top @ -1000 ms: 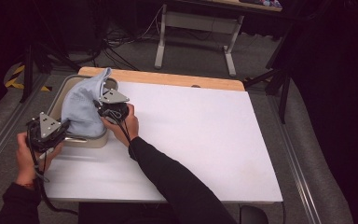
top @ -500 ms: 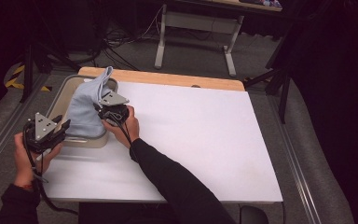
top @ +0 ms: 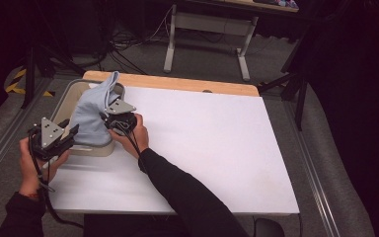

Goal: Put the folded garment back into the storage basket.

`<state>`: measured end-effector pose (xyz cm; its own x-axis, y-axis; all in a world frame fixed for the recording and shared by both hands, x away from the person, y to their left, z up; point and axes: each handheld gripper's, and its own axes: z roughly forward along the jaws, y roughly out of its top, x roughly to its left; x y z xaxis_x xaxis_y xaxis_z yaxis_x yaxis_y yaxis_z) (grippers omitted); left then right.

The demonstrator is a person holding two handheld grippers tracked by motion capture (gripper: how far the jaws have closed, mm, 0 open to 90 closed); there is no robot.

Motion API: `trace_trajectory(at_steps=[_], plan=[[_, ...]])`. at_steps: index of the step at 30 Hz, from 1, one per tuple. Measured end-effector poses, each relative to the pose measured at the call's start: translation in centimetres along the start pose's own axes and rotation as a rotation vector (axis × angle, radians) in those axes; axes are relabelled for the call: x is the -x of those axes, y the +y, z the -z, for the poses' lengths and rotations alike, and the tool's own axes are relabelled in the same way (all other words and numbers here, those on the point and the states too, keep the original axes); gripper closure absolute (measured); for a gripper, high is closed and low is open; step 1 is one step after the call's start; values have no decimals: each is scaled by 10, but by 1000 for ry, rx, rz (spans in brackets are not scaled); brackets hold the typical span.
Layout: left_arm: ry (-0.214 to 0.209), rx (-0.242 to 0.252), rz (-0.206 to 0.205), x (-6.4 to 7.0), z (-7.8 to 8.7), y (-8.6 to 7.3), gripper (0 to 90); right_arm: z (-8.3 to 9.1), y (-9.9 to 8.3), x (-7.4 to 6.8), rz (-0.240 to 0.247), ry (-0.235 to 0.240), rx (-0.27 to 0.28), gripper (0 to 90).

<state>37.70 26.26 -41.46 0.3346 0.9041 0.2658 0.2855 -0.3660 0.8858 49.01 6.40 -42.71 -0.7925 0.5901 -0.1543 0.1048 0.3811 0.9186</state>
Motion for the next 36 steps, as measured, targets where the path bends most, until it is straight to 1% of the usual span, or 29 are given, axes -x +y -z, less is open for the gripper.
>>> trace_trajectory(at_steps=[3,5,7,9,11,12,13,14,15,16,17,18,20,21,22,23,24,25,26,27,28,29,30,31,32,33,34,35,36], plan=[[-6,5,0,2,-1,3,621,2,-1,-2,2,-13,2,687],[-8,11,-8,3,-2,6,609,3,-3,-3,7,-16,-3,653],[-19,17,-18,5,-4,11,595,5,-5,-3,-7,-18,-1,640],[-20,24,-13,5,-5,14,578,7,-6,-3,-11,-14,2,637],[-24,33,-5,4,-7,18,550,13,-7,-2,-12,-20,13,616],[-31,29,-2,4,-11,22,527,18,-7,-1,-15,-17,21,607],[-31,29,-2,4,-11,22,522,18,-7,-1,-15,-17,21,607],[-39,25,-5,3,-13,24,522,21,-8,-1,-8,-16,23,609],[-43,16,-9,3,-17,28,499,25,-9,-1,-2,-14,26,607],[-38,3,-25,1,-22,32,461,33,-10,0,7,-14,29,599],[-38,3,-25,1,-22,32,451,33,-10,0,7,-14,29,599],[-38,-12,-26,-1,-28,39,425,42,-12,1,12,-6,33,598],[-44,-20,-24,-2,-30,42,386,46,-13,2,15,-2,37,596],[-63,-27,-10,-4,-36,49,386,50,-13,3,17,-2,44,593],[-73,-33,-11,-5,-39,54,356,59,-14,5,23,-1,49,583],[-65,-39,-33,-4,-44,61,302,69,-15,7,34,-3,57,566],[-65,-39,-33,-4,-44,61,290,69,-15,7,34,-3,57,566],[-66,-54,-45,-3,-50,65,290,73,-16,8,41,-7,60,558],[-77,-69,-39,-4,-58,71,242,89,-19,12,56,-11,64,541],[-84,-79,-35,-5,-62,73,226,95,-20,14,66,-15,63,534],[-79,-95,-35,-6,-69,76,208,101,-21,16,74,-19,67,531],[-72,-99,-33,-7,-74,78,188,112,-24,20,82,-26,68,518],[-72,-99,-33,-7,-74,78,184,112,-24,20,82,-26,68,518],[-89,-112,-23,-9,-80,81,184,121,-26,25,82,-29,63,506],[-96,-123,-20,-10,-86,83,171,133,-30,30,74,-31,59,489],[-89,-136,-28,-10,-93,85,160,154,-37,40,71,-47,59,476],[-89,-136,-28,-10,-93,85,159,163,-41,43,67,-53,58,468],[-98,-150,-23,-11,-100,87,157,176,-46,49,68,-62,54,457],[-98,-150,-23,-11,-100,87,155,176,-46,49,68,-62,54,457]])
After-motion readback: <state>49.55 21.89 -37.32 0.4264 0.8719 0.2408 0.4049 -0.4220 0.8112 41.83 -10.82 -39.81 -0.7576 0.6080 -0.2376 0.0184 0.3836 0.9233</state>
